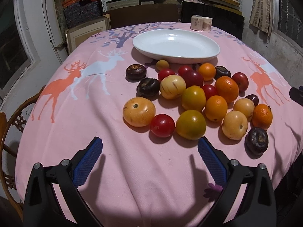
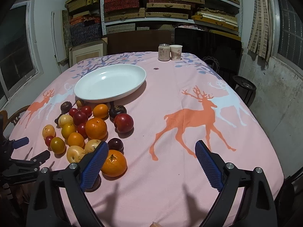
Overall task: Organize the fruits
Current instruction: 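Reach the left tool to a yellow tomato while the right tool reaches a small orange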
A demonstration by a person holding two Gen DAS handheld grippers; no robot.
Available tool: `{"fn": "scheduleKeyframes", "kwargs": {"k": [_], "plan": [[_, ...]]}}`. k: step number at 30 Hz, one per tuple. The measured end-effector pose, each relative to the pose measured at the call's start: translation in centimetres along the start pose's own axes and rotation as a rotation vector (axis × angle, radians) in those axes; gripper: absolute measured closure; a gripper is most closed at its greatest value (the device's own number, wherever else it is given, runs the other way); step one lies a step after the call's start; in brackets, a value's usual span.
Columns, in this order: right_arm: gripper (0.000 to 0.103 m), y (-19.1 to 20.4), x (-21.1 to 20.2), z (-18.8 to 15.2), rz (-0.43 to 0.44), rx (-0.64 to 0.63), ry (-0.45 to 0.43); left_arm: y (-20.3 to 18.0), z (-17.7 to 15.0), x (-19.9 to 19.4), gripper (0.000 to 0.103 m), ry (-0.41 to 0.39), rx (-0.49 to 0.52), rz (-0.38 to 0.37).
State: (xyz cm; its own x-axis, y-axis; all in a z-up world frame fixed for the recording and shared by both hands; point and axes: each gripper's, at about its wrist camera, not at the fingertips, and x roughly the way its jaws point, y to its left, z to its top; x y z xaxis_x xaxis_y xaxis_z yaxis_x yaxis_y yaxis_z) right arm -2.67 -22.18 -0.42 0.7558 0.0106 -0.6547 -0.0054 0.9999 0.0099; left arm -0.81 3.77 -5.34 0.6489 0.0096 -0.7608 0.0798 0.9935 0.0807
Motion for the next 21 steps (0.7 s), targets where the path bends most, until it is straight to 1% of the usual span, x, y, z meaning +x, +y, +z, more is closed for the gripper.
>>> {"fn": "scheduleKeyframes", "kwargs": {"k": [2, 3, 8, 11, 12, 15, 18, 19, 20, 21], "plan": [[0.01, 0.3, -0.1, -0.1, 0.002, -0.018, -0.008, 0.1, 0.0, 0.1, 0.004, -0.008, -0.008, -0.012], [0.01, 0.4, -0.1, -0.1, 0.001, -0.024, -0.011, 0.3, 0.1, 0.1, 0.004, -0.015, -0.012, -0.006], [0.01, 0.5, 0.0, -0.2, 0.001, -0.027, -0.006, 2.3, 1.1, 0.0, 0.004, -0.036, -0.053, 0.053], [0.01, 0.7, 0.1, -0.3, 0.005, -0.032, 0.002, 3.4, 1.8, 0.9, 0.005, -0.029, -0.079, 0.075], [0.01, 0.8, 0.1, -0.3, 0.006, -0.036, 0.005, 3.7, 2.1, 1.3, 0.007, -0.019, -0.082, 0.071], [0.01, 1.2, 0.2, -0.4, 0.007, -0.052, 0.007, 3.8, 2.9, 2.2, 0.007, -0.028, -0.104, 0.044], [0.01, 1.3, 0.0, -0.4, 0.001, -0.059, 0.001, 3.7, 3.7, 3.1, 0.007, -0.018, -0.11, 0.073], [0.01, 1.2, 0.0, -0.3, -0.002, -0.058, -0.001, 4.0, 3.9, 3.4, 0.007, -0.005, -0.122, 0.069], [0.01, 1.1, 0.0, -0.3, -0.005, -0.056, -0.001, 4.3, 3.8, 3.5, 0.009, 0.004, -0.138, 0.059], [0.01, 1.0, 0.0, -0.3, -0.007, -0.054, 0.001, 4.5, 3.7, 3.2, 0.01, 0.002, -0.154, 0.028]]}}
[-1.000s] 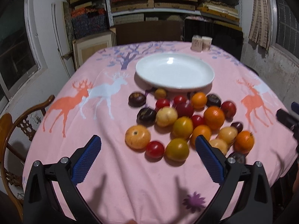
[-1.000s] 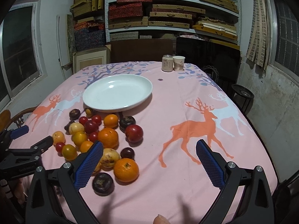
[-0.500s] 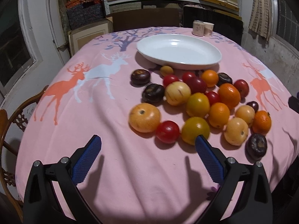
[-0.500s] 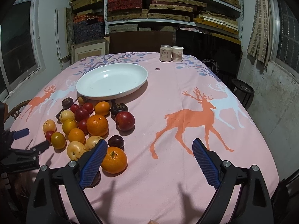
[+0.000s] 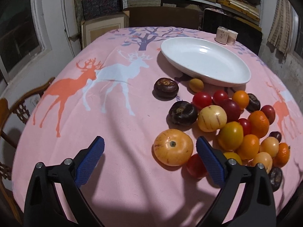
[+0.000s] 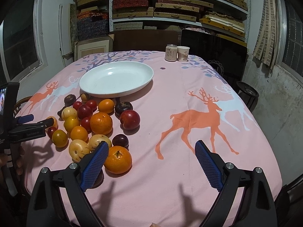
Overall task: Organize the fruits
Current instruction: 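Reach the left tool to a yellow tomato while the right tool reaches a small orange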
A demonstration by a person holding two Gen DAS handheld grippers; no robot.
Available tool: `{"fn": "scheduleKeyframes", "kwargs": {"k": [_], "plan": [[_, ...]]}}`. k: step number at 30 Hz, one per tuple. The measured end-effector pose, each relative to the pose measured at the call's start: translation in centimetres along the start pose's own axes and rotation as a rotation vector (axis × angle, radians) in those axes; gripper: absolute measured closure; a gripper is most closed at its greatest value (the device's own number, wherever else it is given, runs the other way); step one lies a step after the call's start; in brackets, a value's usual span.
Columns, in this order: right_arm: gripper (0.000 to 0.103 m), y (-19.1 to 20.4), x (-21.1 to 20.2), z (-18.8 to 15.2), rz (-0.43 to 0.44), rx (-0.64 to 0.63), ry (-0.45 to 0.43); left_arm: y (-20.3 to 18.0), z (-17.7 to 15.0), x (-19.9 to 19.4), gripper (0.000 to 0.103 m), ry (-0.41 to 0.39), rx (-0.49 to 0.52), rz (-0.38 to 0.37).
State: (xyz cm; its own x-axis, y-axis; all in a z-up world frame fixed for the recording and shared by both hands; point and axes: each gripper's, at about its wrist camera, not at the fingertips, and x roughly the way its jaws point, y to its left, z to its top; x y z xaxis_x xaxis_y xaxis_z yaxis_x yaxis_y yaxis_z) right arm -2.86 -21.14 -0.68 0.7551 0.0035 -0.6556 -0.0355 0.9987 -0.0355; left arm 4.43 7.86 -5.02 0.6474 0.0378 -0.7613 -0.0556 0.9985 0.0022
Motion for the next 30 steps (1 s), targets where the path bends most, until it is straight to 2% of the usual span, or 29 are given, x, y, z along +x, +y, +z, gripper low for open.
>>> {"fn": "scheduleKeyframes", "kwargs": {"k": [3, 6, 9, 12, 14, 19, 22, 25, 30], "plan": [[0.01, -0.1, 0.5, -0.2, 0.028, -0.027, 0.021, -1.3, -0.8, -1.9, 0.01, -0.034, 0.068, -0.063], [0.015, 0.5, 0.9, -1.0, 0.168, -0.084, 0.076, -3.4, -2.4, -2.9, 0.01, -0.041, 0.174, -0.068], [0.025, 1.9, 1.4, -1.8, 0.251, -0.153, 0.128, -3.3, -3.0, -2.4, 0.013, -0.019, 0.168, -0.094], [0.038, 3.0, 2.2, -2.3, 0.255, -0.18, 0.179, -2.6, -2.9, -2.5, 0.033, -0.007, 0.115, -0.168], [0.045, 3.1, 2.5, -2.4, 0.26, -0.173, 0.196, -2.9, -3.1, -2.9, 0.04, -0.012, 0.137, -0.159], [0.045, 2.9, 2.4, -2.4, 0.247, -0.161, 0.195, -3.7, -4.2, -3.7, 0.042, 0.001, 0.167, -0.201], [0.045, 2.6, 2.7, -2.4, 0.241, -0.158, 0.206, -5.6, -4.5, -4.3, 0.042, -0.016, 0.229, -0.242], [0.045, 2.7, 2.6, -2.4, 0.236, -0.162, 0.204, -7.7, -4.5, -3.8, 0.042, -0.021, 0.282, -0.234], [0.045, 2.5, 2.5, -2.6, 0.219, -0.162, 0.198, -8.4, -4.1, -2.4, 0.044, -0.039, 0.298, -0.231]]}}
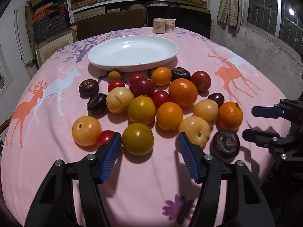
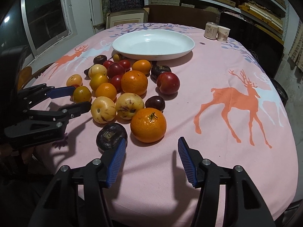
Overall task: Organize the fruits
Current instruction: 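Reach the left tool to a yellow tomato while the right tool reaches a small orange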
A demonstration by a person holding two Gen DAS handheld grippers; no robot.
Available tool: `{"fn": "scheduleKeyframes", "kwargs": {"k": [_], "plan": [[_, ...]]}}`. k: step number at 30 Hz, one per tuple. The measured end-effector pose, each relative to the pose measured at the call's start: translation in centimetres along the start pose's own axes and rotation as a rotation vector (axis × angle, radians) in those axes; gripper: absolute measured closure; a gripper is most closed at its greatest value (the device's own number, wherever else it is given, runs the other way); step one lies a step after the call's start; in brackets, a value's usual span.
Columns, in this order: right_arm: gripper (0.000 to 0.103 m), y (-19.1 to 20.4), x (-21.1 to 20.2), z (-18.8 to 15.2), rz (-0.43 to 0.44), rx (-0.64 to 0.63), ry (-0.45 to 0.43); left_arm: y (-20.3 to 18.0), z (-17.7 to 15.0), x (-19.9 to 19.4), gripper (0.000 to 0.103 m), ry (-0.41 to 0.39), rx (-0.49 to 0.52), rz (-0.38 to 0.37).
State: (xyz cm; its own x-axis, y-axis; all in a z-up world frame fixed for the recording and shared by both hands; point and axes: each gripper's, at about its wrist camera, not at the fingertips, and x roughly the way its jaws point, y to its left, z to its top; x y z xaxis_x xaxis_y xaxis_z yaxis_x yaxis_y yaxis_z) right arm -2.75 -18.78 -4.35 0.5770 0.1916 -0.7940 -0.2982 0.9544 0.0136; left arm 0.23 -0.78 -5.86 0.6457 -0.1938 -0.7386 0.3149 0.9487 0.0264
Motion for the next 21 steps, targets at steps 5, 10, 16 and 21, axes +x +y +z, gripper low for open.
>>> {"fn": "scheduleKeyframes", "kwargs": {"k": [5, 10, 16, 21], "plan": [[0.045, -0.2, 0.3, 0.0, 0.005, 0.005, 0.008, 0.4, -0.2, 0.1, 0.067, -0.011, 0.017, -0.039], [0.045, -0.2, 0.7, -0.1, 0.014, 0.008, 0.018, 0.4, -0.4, 1.5, 0.067, 0.038, 0.02, -0.043], [0.045, -0.3, 0.7, -0.1, 0.016, 0.01, 0.017, 0.0, 0.1, 2.2, 0.061, 0.016, 0.016, -0.029], [0.046, -0.2, 1.0, 0.2, 0.031, 0.012, 0.012, 0.4, 0.2, 1.2, 0.066, -0.033, -0.018, -0.043]]}}
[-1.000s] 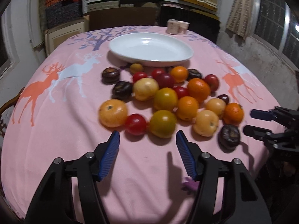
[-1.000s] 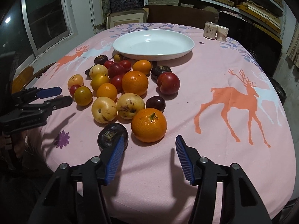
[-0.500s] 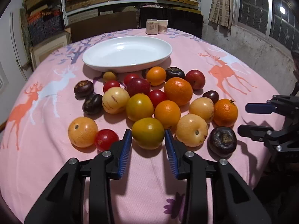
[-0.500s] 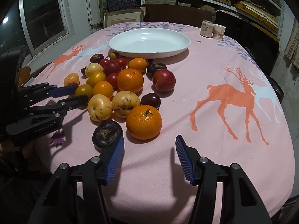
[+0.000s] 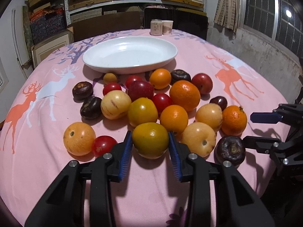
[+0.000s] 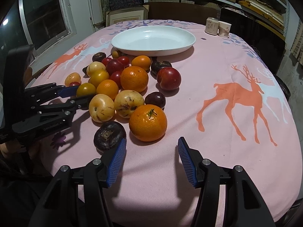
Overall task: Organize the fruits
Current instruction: 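Reach the left tool to a yellow tomato while the right tool reaches a small orange, then grasp and carry yellow tomato and orange onto the white plate with both tools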
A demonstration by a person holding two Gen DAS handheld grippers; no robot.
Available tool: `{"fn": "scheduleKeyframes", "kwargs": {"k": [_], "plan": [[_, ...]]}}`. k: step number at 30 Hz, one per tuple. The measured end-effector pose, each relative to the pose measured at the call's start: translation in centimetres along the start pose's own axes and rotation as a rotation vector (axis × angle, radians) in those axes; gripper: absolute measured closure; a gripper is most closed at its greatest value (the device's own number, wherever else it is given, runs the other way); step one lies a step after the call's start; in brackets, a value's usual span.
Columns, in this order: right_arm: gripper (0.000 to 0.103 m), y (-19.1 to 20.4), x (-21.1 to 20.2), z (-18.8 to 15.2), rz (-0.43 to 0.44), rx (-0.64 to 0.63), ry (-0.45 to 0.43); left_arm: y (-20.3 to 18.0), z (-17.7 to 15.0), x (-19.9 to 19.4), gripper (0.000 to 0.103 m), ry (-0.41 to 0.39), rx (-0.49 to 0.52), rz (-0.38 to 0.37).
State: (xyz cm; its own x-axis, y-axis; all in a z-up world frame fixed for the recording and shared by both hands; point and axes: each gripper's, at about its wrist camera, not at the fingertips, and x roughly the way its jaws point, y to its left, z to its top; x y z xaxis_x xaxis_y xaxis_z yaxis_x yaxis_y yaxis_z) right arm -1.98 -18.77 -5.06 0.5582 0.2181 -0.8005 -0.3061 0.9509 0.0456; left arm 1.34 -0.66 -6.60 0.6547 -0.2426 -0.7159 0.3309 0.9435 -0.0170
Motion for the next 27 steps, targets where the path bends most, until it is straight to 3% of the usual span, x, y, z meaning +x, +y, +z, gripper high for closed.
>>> {"fn": "scheduleKeyframes", "kwargs": {"k": [4, 10, 15, 21, 27], "plan": [[0.049, -0.5, 0.0, 0.9, 0.026, 0.025, -0.039, 0.3, -0.2, -1.3, 0.066, -0.019, -0.016, -0.02], [0.056, -1.0, 2.1, 1.6, 0.097, 0.085, 0.002, -0.2, -0.6, -1.8, 0.066, -0.008, 0.0, -0.009], [0.058, -0.8, 2.0, 1.4, 0.091, 0.091, -0.007, -0.1, -0.7, -1.7, 0.066, -0.003, -0.007, -0.002], [0.058, -1.4, 0.0, 2.0, 0.079, 0.092, -0.086, 0.5, -0.4, -2.7, 0.066, -0.028, -0.021, -0.006], [0.058, -3.3, -0.8, 5.0, 0.08, 0.113, -0.113, 1.8, 2.1, -3.6, 0.066, -0.059, -0.04, -0.011]]}}
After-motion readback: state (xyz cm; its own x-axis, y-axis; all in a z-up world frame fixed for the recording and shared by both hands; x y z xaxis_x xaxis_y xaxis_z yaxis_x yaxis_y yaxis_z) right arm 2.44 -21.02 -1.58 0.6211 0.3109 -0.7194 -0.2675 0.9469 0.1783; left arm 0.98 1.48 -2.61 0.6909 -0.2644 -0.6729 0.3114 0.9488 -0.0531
